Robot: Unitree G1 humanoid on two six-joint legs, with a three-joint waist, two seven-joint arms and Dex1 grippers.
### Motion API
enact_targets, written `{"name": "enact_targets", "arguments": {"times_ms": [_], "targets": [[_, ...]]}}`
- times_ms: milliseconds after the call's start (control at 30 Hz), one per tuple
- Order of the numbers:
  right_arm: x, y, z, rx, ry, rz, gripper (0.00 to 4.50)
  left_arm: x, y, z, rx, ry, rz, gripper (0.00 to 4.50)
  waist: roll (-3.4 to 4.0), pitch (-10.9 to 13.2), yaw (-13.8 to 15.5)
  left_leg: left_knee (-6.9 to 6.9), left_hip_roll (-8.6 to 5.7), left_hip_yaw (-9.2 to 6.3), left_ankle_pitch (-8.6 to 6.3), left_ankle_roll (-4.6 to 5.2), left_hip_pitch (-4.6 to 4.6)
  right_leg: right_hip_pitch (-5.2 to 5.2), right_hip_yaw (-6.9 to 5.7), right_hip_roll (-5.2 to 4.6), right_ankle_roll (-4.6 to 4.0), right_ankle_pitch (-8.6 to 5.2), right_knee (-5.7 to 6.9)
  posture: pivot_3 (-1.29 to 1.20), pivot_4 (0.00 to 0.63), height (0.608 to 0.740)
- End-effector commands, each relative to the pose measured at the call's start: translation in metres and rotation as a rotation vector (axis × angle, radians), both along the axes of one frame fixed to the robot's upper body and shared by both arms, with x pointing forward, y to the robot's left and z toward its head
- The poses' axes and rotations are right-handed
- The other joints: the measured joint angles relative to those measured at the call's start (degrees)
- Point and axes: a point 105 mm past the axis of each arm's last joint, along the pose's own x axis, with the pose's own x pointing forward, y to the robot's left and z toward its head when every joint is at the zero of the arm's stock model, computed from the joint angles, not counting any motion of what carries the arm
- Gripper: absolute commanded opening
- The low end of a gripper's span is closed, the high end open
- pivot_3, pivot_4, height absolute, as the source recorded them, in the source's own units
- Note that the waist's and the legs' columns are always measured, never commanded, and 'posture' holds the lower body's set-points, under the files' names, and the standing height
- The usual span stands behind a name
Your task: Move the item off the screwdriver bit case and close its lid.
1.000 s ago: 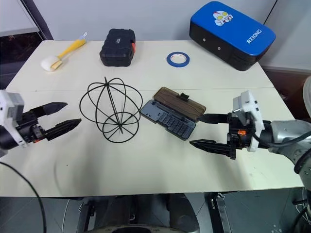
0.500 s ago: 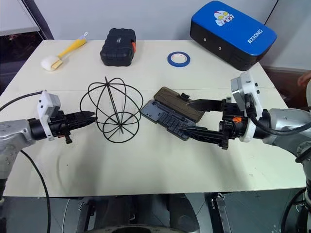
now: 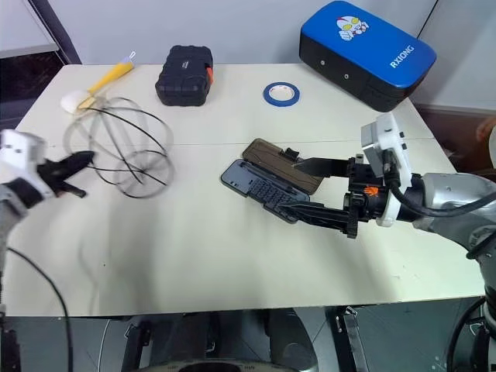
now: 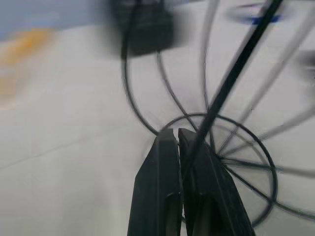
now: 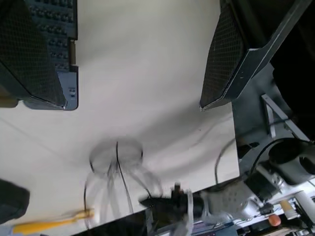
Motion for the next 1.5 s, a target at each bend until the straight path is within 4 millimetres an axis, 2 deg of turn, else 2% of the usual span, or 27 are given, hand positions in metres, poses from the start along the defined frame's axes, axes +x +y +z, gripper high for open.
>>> {"name": "enact_targets", "arguments": {"times_ms": [33, 233, 367, 500, 533, 633, 700, 800, 867, 1000, 1167, 1267, 1333, 1433, 1500], "targets": [[0.0, 0.004, 0.008, 0.01, -0.048, 0.032, 4.5, -0.019, 0.033, 0.02, 0.035, -0.074, 0.126, 0.06, -0.01, 0.0, 0.3, 0.0, 0.0, 0.01, 0.0, 0.0, -0.01, 0.0, -0.01, -0.03, 0.0, 0.0, 0.0, 0.0, 0.15, 0.737], [0.007, 0.01, 0.009, 0.016, -0.058, 0.083, 4.5, -0.051, 0.065, 0.0, 0.03, -0.016, 0.28, 0.06, -0.08, 0.0, 0.5, 0.0, -0.07, 0.04, 0.0, 0.0, -0.09, 0.0, -0.14, -0.34, -0.1, -0.06, -0.06, 0.0, 0.15, 0.737], [0.012, 0.014, 0.01, 0.012, -0.061, 0.112, 4.5, -0.064, 0.062, -0.008, 0.023, -0.004, 0.282, 1.38, -0.09, 0.0, 0.4, 0.0, -0.07, 0.05, 0.0, -0.01, -0.08, 0.01, -0.14, -0.43, -0.18, -0.1, -0.05, 0.0, 0.15, 0.737], [0.017, 0.015, 0.009, 0.009, -0.062, 0.121, 4.5, -0.077, 0.067, -0.004, 0.04, -0.014, 0.329, 3.54, -0.1, -0.1, 0.5, 0.0, -0.09, 0.02, 0.0, -0.01, -0.1, 0.01, -0.22, -0.64, -0.17, -0.1, -0.04, 0.0, 0.15, 0.737], [0.018, 0.016, 0.008, 0.008, -0.063, 0.123, 4.5, -0.083, 0.07, -0.002, 0.032, -0.019, 0.344, 3.96, -0.1, -0.1, 0.4, 0.0, -0.09, 0.02, 0.0, -0.01, -0.11, 0.01, -0.22, -0.66, -0.18, -0.1, -0.04, 0.0, 0.15, 0.737], [0.02, 0.016, 0.006, -0.001, -0.065, 0.129, 4.5, -0.101, 0.066, 0.001, -0.004, -0.021, 0.304, 3.96, -0.1, -0.1, 0.3, 0.0, -0.1, 0.04, 0.0, -0.01, -0.12, 0.01, -0.22, -0.72, -0.18, -0.1, -0.06, 0.0, 0.15, 0.737], [0.024, 0.013, 0.001, -0.03, -0.075, 0.116, 4.5, -0.118, 0.042, -0.003, -0.071, 0.024, 0.158, 3.96, -0.1, -0.1, 0.0, -0.02, -0.11, 0.08, -0.01, -0.01, -0.12, -0.01, -0.2, -0.73, -0.17, -0.11, -0.08, 0.0, 0.15, 0.737], [0.038, 0.008, -0.005, -0.058, -0.089, 0.044, 4.5, -0.144, -0.02, -0.015, -0.159, 0.184, -0.168, 3.96, -0.17, -0.1, -0.2, -0.05, -0.1, 0.08, -0.02, -0.03, -0.11, -0.03, -0.18, -0.84, -0.2, -0.13, -0.14, 0.0, 0.15, 0.737], [0.052, 0.004, -0.008, -0.075, -0.106, -0.033, 4.5, -0.152, -0.056, -0.022, -0.175, 0.282, -0.348, 3.96, -0.22, -0.1, 0.2, -0.03, -0.14, 0.07, -0.02, -0.04, -0.11, -0.02, -0.2, -0.87, -0.21, -0.14, -0.15, 0.0, 0.15, 0.737], [0.089, -0.009, -0.02, -0.15, -0.137, -0.24, 4.5, -0.129, -0.115, -0.019, -0.109, 0.31, -0.6, 3.96, 0.01, 0.0, 1.1, 0.07, -0.23, 0.07, 0.02, -0.11, 0.08, -0.01, -0.33, -0.87, -0.28, -0.17, -0.19, 0.0, 0.15, 0.737], [0.138, -0.034, -0.042, -0.217, -0.099, -0.47, 4.5, -0.094, -0.173, 0.01, 0.009, 0.257, -0.927, 3.96, -0.07, -0.1, 0.6, 0.16, -0.33, 0.23, 0.08, -0.16, -0.02, 0.17, -0.25, -0.78, -0.34, -0.08, -0.12, 0.0, 0.15, 0.737], [0.154, -0.048, -0.059, -0.27, -0.056, -0.528, 4.5, -0.083, -0.188, 0.022, 0.065, 0.246, -1.04, 3.96, -0.02, 0.0, 0.0, 0.17, -0.35, 0.39, 0.08, -0.15, -0.32, -0.13, -0.2, -0.71, -0.18, 0.0, -0.15, 0.0, 0.15, 0.737], [0.164, -0.059, -0.073, -0.3, -0.016, -0.57, 4.5, -0.078, -0.195, 0.029, 0.099, 0.243, -1.097, 3.96, -0.01, 0.0, 0.0, 0.12, -0.34, 0.45, 0.03, -0.06, -0.41, -0.26, -0.17, -0.66, 0.26, 0.16, -0.13, 0.0, 0.15, 0.737], [0.176, -0.071, -0.09, -0.345, 0.01, -0.607, 4.5, -0.071, -0.199, 0.033, 0.144, 0.24, -1.143, 3.96, 0.04, 0.0, -0.1, 0.06, -0.26, 0.39, 0.01, -0.01, -0.9, -0.84, -0.17, -0.51, 0.28, 0.15, -0.05, 0.0, 0.15, 0.737], [0.18, -0.072, -0.1, -0.367, 0.023, -0.601, 4.5, -0.066, -0.2, 0.037, 0.156, 0.227, -1.151, 3.96, 0.1, 0.0, -0.1, 0.05, -0.18, 0.37, 0.01, -0.01, -0.97, -0.92, -0.13, -0.39, 0.27, 0.14, -0.04, 0.0, 0.15, 0.737]]}}
